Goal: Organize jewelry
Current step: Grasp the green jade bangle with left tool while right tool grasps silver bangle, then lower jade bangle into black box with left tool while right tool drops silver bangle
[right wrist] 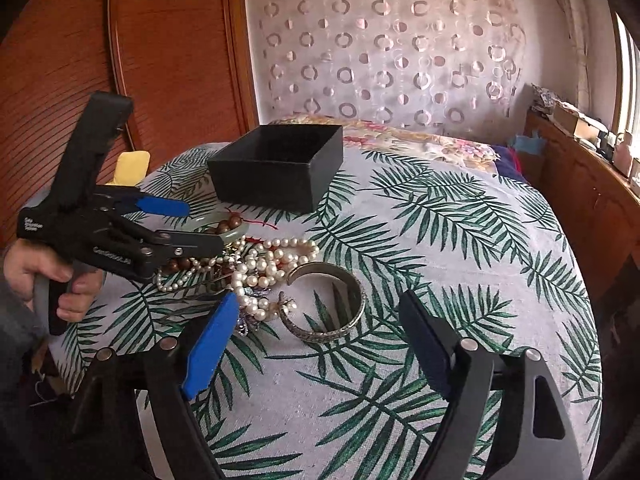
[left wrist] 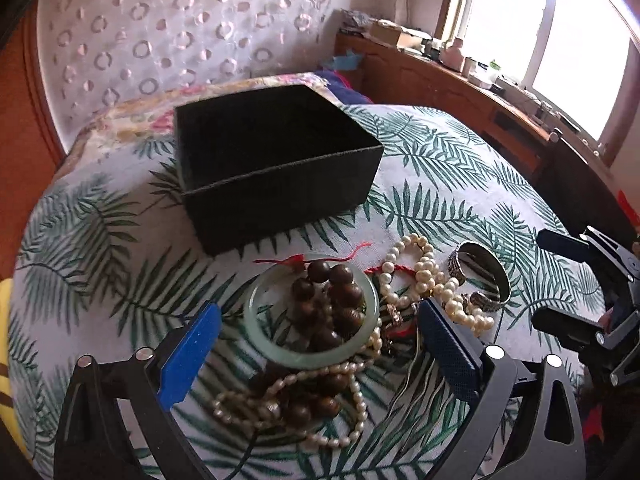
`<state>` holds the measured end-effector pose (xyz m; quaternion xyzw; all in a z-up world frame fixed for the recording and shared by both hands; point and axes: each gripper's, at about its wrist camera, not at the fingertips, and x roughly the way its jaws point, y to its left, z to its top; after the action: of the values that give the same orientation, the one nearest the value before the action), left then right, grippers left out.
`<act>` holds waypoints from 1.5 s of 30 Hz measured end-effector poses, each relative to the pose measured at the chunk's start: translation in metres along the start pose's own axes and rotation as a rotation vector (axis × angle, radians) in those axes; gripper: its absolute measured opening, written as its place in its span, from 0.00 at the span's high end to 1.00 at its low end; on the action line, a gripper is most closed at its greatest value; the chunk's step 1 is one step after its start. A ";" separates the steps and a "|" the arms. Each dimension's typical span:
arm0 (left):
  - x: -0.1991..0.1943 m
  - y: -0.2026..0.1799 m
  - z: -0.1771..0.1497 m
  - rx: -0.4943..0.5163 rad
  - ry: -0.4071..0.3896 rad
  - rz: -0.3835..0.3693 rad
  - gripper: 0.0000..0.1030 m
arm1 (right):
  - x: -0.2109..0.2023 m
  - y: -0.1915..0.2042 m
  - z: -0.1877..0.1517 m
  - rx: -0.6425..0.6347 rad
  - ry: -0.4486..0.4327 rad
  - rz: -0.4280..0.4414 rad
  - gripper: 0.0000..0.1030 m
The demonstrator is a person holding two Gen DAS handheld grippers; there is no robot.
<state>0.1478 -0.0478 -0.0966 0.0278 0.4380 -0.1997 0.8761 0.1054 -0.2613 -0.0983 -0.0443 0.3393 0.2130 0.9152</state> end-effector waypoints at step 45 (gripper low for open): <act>-0.036 0.019 0.054 -0.023 -0.191 0.053 0.33 | 0.039 -0.026 0.054 -0.095 0.095 -0.027 0.95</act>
<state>0.1761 -0.0307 -0.0374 0.0103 0.3537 -0.1730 0.9192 0.1752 -0.2587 -0.0834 -0.1025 0.3714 0.2141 0.8976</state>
